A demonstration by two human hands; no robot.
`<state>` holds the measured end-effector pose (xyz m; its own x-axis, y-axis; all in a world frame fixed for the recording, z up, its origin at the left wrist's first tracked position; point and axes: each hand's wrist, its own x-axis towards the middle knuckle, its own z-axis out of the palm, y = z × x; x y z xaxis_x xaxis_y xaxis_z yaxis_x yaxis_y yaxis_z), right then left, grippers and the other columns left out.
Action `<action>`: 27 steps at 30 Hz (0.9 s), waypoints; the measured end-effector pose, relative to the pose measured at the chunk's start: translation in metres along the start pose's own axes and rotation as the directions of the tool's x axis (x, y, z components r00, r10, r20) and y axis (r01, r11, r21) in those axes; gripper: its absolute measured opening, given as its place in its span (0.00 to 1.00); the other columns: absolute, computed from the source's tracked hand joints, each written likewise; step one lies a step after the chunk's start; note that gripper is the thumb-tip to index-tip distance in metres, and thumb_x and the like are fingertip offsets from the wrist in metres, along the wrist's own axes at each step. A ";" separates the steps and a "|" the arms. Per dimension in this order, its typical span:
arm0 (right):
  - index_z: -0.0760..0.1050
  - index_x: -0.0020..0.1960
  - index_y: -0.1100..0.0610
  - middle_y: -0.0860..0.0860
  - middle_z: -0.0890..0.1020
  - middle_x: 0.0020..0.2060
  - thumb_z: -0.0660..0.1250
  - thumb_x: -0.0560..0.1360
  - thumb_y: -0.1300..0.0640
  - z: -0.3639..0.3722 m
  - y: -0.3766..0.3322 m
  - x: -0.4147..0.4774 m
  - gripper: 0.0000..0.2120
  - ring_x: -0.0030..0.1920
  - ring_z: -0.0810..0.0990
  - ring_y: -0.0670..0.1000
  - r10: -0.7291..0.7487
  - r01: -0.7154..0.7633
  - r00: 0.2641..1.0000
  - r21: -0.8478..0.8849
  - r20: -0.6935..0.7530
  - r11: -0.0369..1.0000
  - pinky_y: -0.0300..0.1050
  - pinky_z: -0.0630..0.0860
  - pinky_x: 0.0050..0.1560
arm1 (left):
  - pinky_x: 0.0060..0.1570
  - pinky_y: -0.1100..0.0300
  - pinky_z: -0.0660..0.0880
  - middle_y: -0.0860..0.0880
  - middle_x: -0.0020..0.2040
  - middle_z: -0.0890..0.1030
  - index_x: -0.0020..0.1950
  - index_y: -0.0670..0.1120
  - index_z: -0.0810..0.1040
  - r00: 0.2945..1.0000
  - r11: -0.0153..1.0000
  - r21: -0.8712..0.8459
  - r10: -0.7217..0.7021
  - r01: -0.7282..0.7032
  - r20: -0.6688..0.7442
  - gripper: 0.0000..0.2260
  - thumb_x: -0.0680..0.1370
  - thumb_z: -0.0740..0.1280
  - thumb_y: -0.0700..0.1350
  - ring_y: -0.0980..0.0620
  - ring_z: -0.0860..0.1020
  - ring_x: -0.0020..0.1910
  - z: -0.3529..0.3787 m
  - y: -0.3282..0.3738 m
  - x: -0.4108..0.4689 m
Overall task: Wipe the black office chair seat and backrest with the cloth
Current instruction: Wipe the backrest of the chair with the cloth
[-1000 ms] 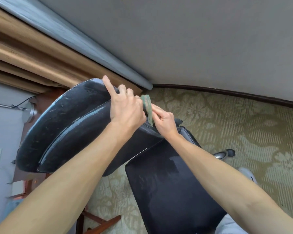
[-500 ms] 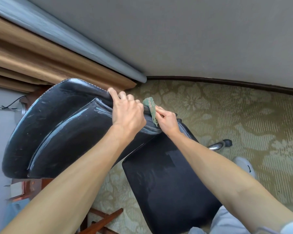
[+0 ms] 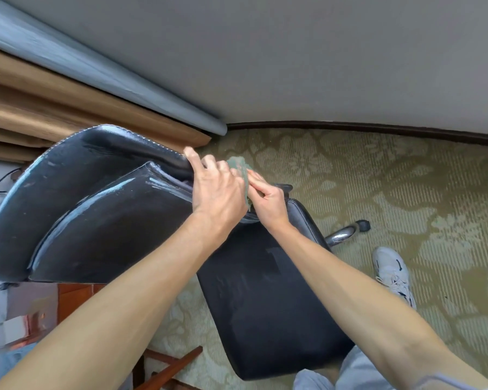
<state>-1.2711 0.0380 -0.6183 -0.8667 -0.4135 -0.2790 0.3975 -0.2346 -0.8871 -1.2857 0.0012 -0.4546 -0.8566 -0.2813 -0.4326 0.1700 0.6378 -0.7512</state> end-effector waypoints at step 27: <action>0.74 0.67 0.57 0.50 0.72 0.69 0.62 0.80 0.61 -0.033 0.058 0.035 0.15 0.72 0.65 0.45 0.250 -0.245 0.967 -0.088 0.051 0.966 0.39 0.58 0.74 | 0.62 0.31 0.58 0.40 0.57 0.77 0.64 0.41 0.74 0.994 0.998 0.038 0.046 -0.050 0.101 0.21 0.77 0.56 0.51 0.36 0.71 0.57 0.029 0.030 0.025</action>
<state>-1.2881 0.0393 -0.6913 -0.7233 -0.5037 -0.4724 0.5694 -0.0478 -0.8207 -1.2881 -0.0076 -0.5029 -0.7940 -0.3227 -0.5152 0.2310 0.6237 -0.7468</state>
